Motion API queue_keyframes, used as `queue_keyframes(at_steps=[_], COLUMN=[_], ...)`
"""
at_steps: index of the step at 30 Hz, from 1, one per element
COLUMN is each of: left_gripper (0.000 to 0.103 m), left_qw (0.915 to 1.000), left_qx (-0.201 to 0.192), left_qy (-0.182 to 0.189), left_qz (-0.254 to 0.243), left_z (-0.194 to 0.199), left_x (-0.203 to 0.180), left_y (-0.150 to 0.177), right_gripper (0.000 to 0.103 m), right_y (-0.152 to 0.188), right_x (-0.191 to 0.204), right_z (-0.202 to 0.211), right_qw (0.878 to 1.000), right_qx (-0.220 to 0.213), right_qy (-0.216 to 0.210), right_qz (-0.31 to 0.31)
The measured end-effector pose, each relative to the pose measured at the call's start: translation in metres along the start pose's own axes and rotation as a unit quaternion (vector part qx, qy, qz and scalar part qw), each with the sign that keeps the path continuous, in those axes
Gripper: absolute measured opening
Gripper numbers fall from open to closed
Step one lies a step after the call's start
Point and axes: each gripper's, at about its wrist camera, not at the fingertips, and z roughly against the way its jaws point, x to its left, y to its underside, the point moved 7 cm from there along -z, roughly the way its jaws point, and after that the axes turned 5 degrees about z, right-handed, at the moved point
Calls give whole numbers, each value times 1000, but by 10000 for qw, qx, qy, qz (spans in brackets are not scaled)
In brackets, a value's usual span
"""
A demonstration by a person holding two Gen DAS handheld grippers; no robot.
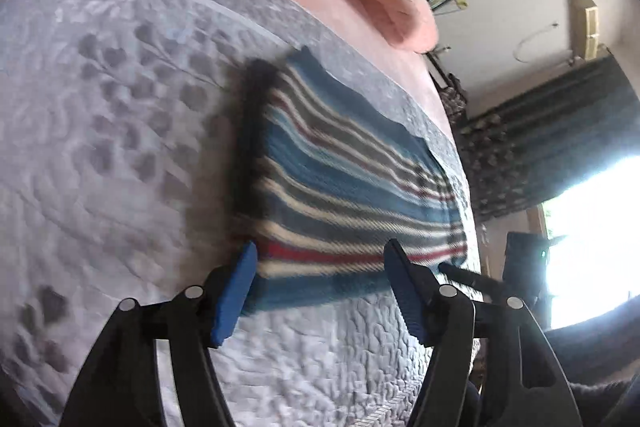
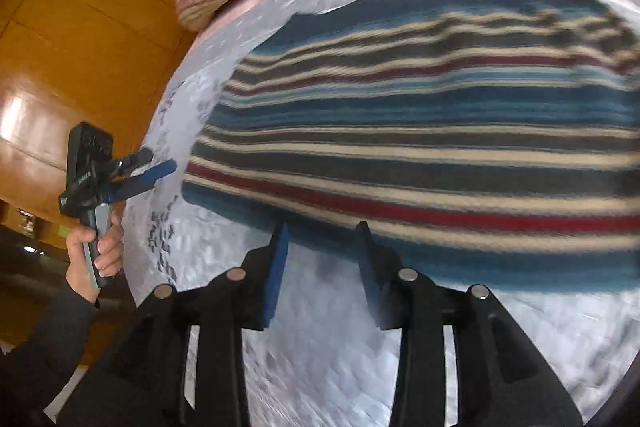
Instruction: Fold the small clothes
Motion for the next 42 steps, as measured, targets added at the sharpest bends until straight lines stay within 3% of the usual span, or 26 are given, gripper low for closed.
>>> queue_keyframes(at_steps=[1, 4, 8, 10, 13, 17, 22, 42], left_gripper=[74, 75, 75, 75, 76, 76, 76, 76], left_qw=[9999, 9993, 9987, 9987, 9978, 9968, 9958, 9934], left_qx=[-1, 82, 271, 361, 554, 709, 843, 1110], left_qy=[-9, -62, -41, -22, 2, 19, 38, 300], left_qz=[103, 356, 427, 355, 376, 360, 364, 35], left_z=[0, -17, -37, -47, -68, -88, -112, -155], left_x=[6, 18, 29, 28, 27, 24, 26, 9], left_y=[-7, -25, -38, -46, -58, -72, -86, -115], right_gripper=[35, 31, 35, 39, 45, 53, 57, 60], right_y=[0, 3, -8, -8, 4, 32, 36, 18], right_x=[3, -12, 10, 30, 62, 107, 143, 154], right_z=[-11, -58, -44, -35, -44, -72, -107, -148], right_qw=[10000, 9984, 9980, 9920, 9705, 9185, 8882, 8826], right_qx=[25, 389, 173, 64, 175, 167, -43, -266], right_qy=[69, 410, 571, 1009, 1719, 2543, 2844, 2865], right_qz=[42, -97, 193, 762, 1684, 3024, 3609, 3717])
